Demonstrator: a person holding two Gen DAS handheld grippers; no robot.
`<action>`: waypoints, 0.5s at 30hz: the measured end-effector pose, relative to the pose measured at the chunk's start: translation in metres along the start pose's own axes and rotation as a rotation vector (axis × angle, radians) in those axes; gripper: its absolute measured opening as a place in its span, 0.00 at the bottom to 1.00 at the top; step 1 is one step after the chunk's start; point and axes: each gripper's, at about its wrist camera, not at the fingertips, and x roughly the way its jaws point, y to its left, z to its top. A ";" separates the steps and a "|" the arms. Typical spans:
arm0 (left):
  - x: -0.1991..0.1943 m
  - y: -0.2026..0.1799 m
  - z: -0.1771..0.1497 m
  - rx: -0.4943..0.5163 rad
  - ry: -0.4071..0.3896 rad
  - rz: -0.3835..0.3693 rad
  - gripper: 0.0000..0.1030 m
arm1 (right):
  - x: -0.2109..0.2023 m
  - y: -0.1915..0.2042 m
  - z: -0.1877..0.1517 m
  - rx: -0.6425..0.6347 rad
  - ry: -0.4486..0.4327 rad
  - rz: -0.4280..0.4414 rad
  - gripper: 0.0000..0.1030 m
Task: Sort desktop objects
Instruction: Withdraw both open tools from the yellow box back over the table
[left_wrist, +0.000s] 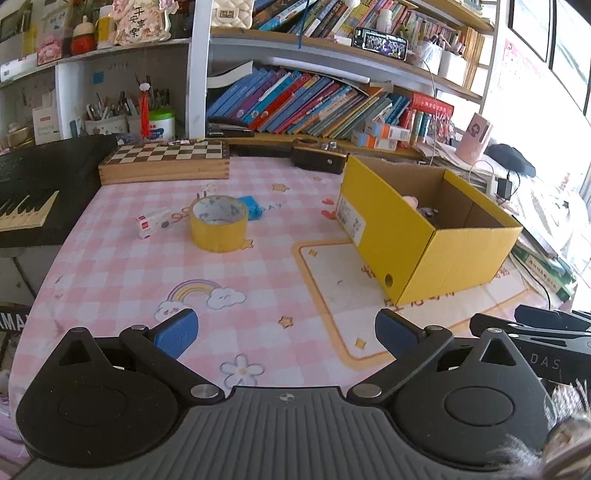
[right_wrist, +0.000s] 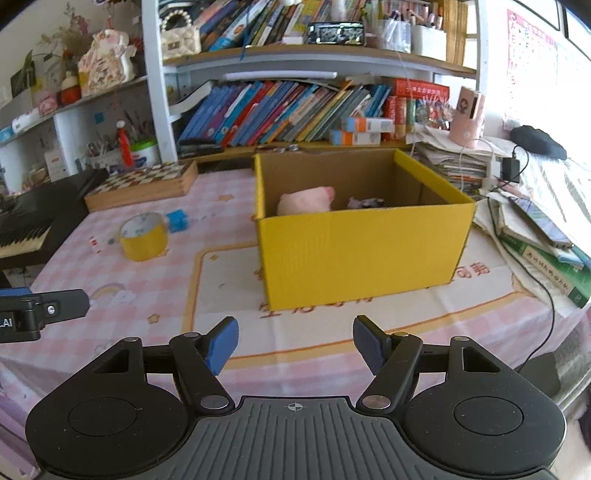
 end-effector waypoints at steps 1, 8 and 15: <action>-0.001 0.003 -0.001 0.004 0.001 -0.001 1.00 | 0.000 0.003 -0.001 -0.001 0.002 0.002 0.69; -0.009 0.022 -0.010 0.006 0.008 0.002 1.00 | -0.002 0.029 -0.009 -0.026 0.016 0.024 0.69; -0.017 0.047 -0.017 -0.023 0.006 0.023 1.00 | -0.001 0.058 -0.011 -0.073 0.024 0.061 0.69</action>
